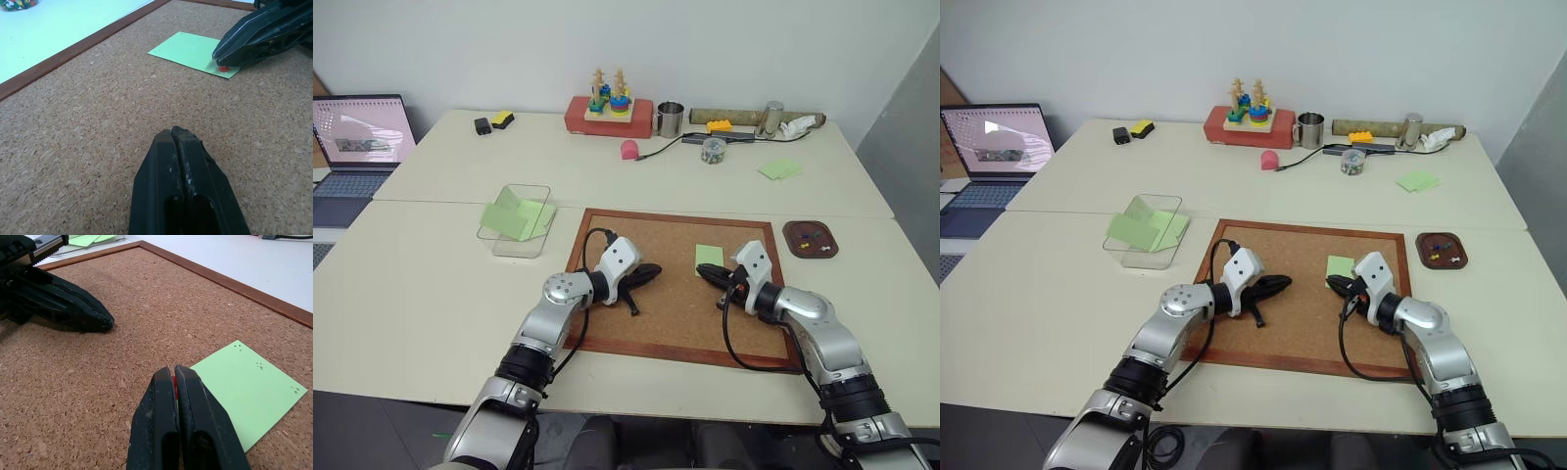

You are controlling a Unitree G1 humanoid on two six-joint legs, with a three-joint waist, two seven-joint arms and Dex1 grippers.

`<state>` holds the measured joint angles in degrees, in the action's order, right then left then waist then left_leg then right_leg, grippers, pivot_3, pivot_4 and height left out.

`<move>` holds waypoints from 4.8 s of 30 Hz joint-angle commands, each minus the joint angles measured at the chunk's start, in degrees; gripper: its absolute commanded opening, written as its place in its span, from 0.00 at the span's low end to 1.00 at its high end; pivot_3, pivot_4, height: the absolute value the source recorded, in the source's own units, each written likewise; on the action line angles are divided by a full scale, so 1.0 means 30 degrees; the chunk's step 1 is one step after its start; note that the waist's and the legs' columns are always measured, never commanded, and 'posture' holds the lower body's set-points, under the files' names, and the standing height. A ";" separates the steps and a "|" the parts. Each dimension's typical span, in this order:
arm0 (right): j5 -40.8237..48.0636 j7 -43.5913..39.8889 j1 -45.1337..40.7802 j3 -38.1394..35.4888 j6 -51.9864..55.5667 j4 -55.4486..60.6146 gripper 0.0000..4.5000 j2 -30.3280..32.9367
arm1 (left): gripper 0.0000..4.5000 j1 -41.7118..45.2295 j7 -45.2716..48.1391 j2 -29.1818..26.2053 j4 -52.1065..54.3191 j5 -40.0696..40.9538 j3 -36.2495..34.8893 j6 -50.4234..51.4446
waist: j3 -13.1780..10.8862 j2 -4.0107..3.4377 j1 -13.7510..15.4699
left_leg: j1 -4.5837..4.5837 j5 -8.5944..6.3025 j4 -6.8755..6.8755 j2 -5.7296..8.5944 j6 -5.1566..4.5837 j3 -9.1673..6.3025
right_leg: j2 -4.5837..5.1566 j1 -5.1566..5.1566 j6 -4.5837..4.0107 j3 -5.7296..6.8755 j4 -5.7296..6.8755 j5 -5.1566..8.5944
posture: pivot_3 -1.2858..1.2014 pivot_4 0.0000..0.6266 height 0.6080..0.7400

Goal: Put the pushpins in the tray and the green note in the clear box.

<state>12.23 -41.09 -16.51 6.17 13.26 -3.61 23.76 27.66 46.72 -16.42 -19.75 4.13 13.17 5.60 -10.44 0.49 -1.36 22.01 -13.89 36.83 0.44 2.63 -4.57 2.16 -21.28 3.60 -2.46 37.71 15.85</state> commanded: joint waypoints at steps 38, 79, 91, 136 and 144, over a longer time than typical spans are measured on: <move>-0.5235 -0.1032 -0.2112 0.1132 -0.9584 0.4500 0.00 0.3453 | 0.65 0.0394 -0.0724 0.1589 0.7256 1.3700 -0.6875 1.4773 | -0.0144 0.0185 -0.0079 | 0.0334 -0.0010 -0.0050 -0.0007 0.0048 -0.0022 | 0.0015 -0.0323 -0.0083 0.0024 -0.0014 -0.0050 | 0.52 0.24 1.00; -0.5518 0.0663 -0.1506 0.0306 -1.0220 0.5242 0.00 0.2821 | 0.00 0.1411 -0.2159 0.3375 0.3694 1.0018 -0.5526 0.9414 | -0.0144 0.0186 -0.0085 | 0.0312 0.0031 -0.0008 0.0012 0.0119 -0.0014 | 0.0003 -0.0316 -0.0095 0.0016 0.0057 -0.0057 | 0.52 0.24 1.00; -0.8645 0.7379 0.0097 -0.4355 -0.4606 0.1500 0.00 0.2821 | 0.00 0.0289 -0.2315 0.2361 0.7074 1.0139 -0.5140 0.9850 | -0.0142 0.0183 -0.0039 | 0.0303 0.0033 0.0009 0.0012 0.0120 0.0004 | -0.0002 -0.0318 -0.0102 -0.0002 0.0101 -0.0061 | 0.52 0.24 1.00; -0.5946 0.8416 -0.1776 -0.5677 -0.4203 -0.3593 0.84 0.3541 | 0.00 0.0642 -0.3098 0.2093 0.7107 0.9398 -0.5248 0.8700 | -0.0139 0.0179 -0.0109 | 0.0298 0.0032 0.0029 0.0014 0.0114 0.0036 | -0.0011 -0.0316 -0.0108 -0.0022 0.0123 -0.0065 | 0.52 0.24 1.00; -0.0290 0.2083 -0.1233 -0.4905 -0.1673 0.3232 0.84 0.3804 | 0.00 0.1058 -0.4194 -0.0455 0.8859 0.9727 -0.7294 0.9252 | -0.0138 0.0176 -0.0198 | 0.0292 0.0031 0.0025 -0.0006 0.0112 0.0025 | -0.0032 -0.0318 -0.0107 -0.0018 0.0132 -0.0065 | 0.52 0.24 1.00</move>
<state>4.32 -27.72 -20.27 -9.67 6.04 -2.44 33.89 29.95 34.91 -15.56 3.66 32.36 -5.23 33.30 -10.85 1.02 -1.95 22.87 -13.79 36.90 0.41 2.97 -4.51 2.04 -22.23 3.28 -2.50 38.11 15.66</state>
